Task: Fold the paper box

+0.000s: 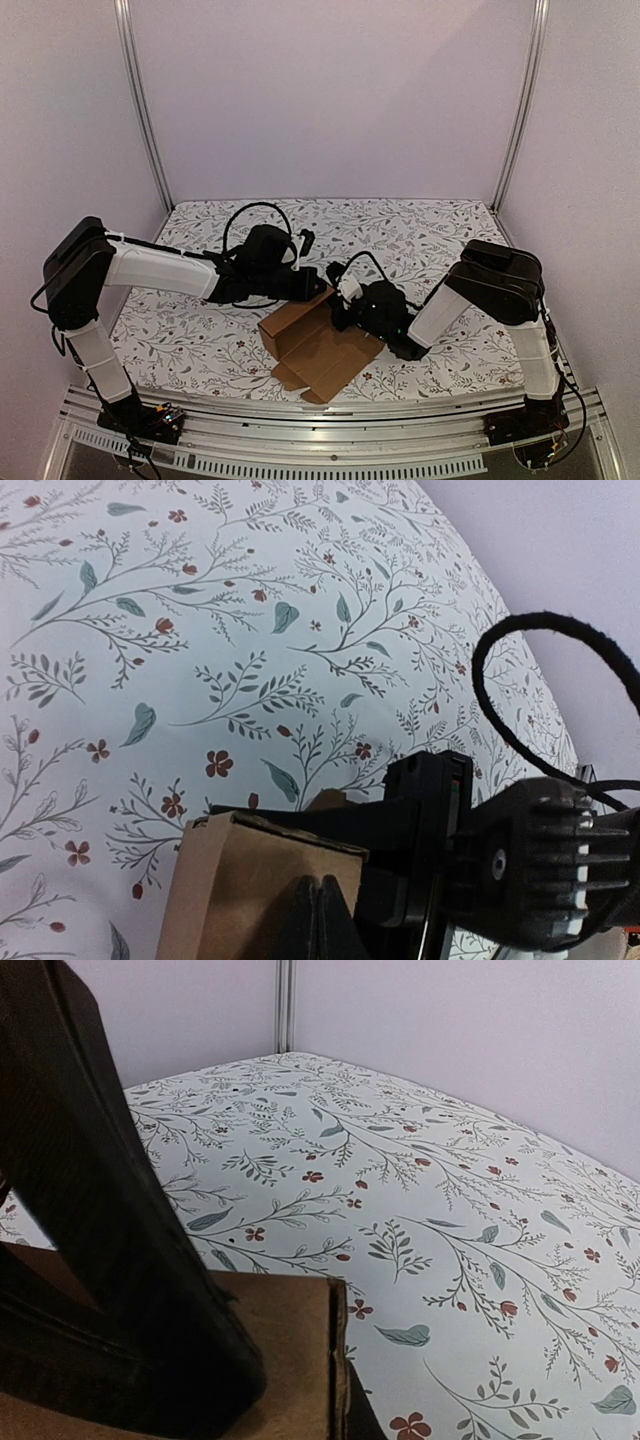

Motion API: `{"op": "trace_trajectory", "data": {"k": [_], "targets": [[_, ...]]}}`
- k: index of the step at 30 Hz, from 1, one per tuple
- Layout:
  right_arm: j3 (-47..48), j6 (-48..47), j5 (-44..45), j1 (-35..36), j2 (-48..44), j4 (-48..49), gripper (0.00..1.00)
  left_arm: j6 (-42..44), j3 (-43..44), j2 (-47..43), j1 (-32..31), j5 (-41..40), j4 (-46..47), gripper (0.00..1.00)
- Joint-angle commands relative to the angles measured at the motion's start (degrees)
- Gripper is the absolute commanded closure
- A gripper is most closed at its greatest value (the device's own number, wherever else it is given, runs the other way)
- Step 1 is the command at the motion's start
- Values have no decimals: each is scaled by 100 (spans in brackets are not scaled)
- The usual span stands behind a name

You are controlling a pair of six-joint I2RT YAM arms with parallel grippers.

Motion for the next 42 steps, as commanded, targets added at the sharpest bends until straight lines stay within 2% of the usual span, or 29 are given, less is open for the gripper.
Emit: {"op": "trace_trajectory", "data": {"k": [1,3,10,19,27,31,35,38,40,42], "targets": [[27,-67,43,10,-221,98,92,3,-108,-61,-49,-16,-300,100],[-42,-56,49,9,-244,128,80,15,-107,-55,-49,-49,-317,100],[-512,-92,-68,21,-596,106,58,57,-112,-139,-40,-136,-418,100],[-1644,-27,-366,19,-1611,-312,44,269,8,-464,-33,-340,-732,98],[-2146,398,-519,-44,-3357,-2431,34,458,132,-939,22,-481,-1414,87],[-2061,773,-851,-210,-4301,-4132,27,497,181,-1139,22,-459,-2014,74],[-1799,1013,-1350,-360,-5084,-5902,12,496,34,-1436,27,-470,-2314,56],[-1802,1352,-1016,-394,-5544,-6755,2,506,-90,-1651,29,-553,-2496,50],[-1840,1694,-799,-432,-5791,-7113,1,522,-176,-1769,30,-616,-2574,38],[-1807,2002,-782,-495,-5978,-7408,1,544,-218,-1808,38,-648,-2645,36]]}}
